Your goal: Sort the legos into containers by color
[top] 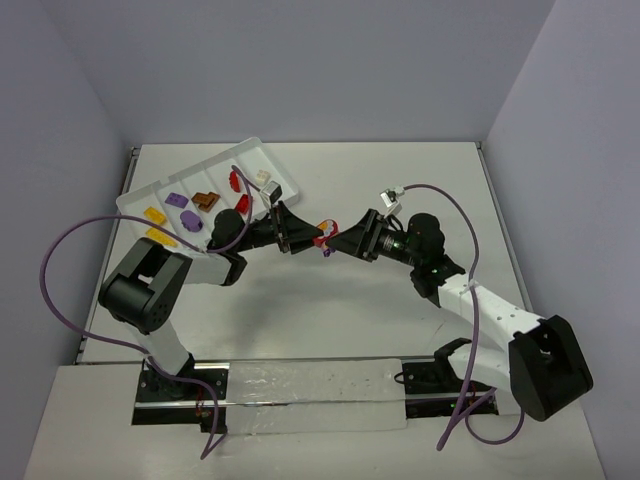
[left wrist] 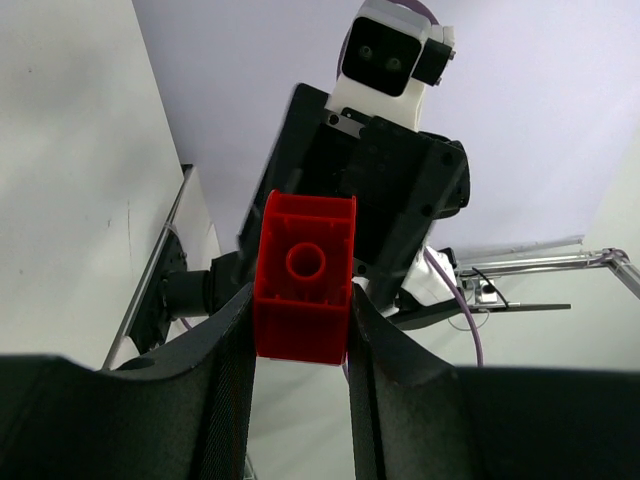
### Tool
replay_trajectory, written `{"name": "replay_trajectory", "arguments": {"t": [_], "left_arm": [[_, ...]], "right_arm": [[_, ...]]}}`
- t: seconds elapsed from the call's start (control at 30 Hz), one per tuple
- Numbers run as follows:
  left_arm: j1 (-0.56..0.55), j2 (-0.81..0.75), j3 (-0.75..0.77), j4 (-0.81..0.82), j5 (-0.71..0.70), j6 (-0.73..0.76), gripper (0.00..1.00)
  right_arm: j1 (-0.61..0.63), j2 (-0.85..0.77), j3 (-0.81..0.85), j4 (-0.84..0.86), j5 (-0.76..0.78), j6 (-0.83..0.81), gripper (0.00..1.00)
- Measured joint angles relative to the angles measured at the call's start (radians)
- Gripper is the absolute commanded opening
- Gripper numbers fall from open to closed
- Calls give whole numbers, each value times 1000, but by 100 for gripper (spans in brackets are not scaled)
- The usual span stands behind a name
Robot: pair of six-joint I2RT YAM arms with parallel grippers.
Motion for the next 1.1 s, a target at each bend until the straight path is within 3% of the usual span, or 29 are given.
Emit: {"name": "replay_trajectory", "arguments": {"t": [0.1, 0.17, 0.3, 0.53, 0.73, 0.9, 1.03, 1.1], "left_arm": [[-2, 0, 0, 3, 1, 1, 0], [-2, 0, 0, 9, 0, 4, 0], [-2, 0, 1, 11, 0, 9, 0], [15, -28, 23, -40, 41, 46, 0], [164, -108, 35, -112, 45, 64, 0], [260, -255, 120, -493, 12, 290, 0], [287, -302, 412, -1079, -278, 618, 0], [281, -286, 557, -1290, -451, 739, 0]], "right_arm": [[0, 18, 0, 25, -6, 21, 40], [-1, 22, 0, 34, -12, 43, 20], [-3, 22, 0, 39, -17, 48, 0], [-3, -34, -32, 19, -16, 10, 0], [-2, -114, -107, -122, -11, -97, 0], [-3, -160, -96, -354, 113, -203, 0], [-3, -166, -48, -512, 245, -278, 0], [-3, -165, -24, -561, 296, -307, 0]]}}
